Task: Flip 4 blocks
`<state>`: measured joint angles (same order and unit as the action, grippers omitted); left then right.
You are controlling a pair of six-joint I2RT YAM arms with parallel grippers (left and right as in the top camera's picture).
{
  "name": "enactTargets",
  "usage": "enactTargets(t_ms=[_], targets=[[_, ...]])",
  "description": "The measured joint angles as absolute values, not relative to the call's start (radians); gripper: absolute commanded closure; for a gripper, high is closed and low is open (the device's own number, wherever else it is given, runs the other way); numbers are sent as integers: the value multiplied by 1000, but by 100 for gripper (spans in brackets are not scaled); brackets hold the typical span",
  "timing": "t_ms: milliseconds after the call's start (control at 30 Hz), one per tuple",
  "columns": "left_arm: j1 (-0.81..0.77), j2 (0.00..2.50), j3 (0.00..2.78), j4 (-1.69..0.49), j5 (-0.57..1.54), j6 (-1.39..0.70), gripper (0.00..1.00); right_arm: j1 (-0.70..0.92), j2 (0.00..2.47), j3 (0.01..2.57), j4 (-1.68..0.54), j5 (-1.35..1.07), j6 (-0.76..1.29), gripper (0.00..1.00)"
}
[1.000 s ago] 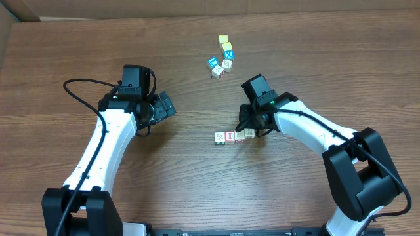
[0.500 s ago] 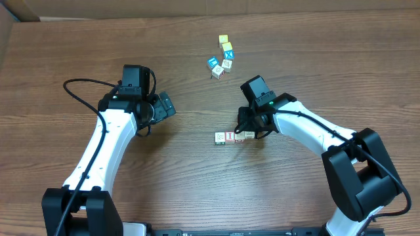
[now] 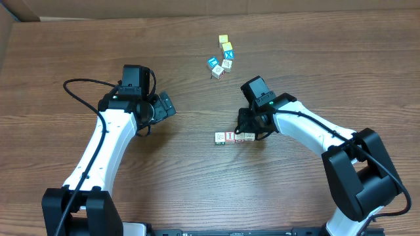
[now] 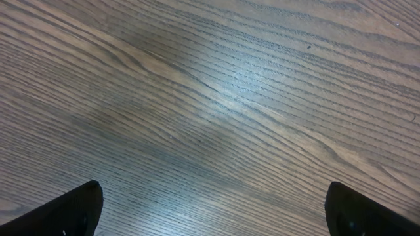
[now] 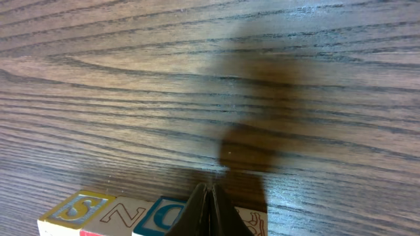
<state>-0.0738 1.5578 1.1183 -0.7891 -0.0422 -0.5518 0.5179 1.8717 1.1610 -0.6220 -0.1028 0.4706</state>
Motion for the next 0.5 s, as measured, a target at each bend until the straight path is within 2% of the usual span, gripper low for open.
enactTargets(t_ms=[267, 400, 467, 500], targets=[[-74, 1558, 1118, -789, -42, -552, 0, 507, 1872, 1185, -650, -109, 471, 87], [-74, 1558, 1118, -789, -42, -552, 0, 456, 1872, 1263, -709, -115, 476, 65], [-74, 1558, 1118, -789, -42, -552, 0, 409, 1872, 1308, -730, -117, 475, 47], [-74, 1558, 1118, -789, -42, -552, 0, 388, 1872, 1323, -741, -115, 476, 42]])
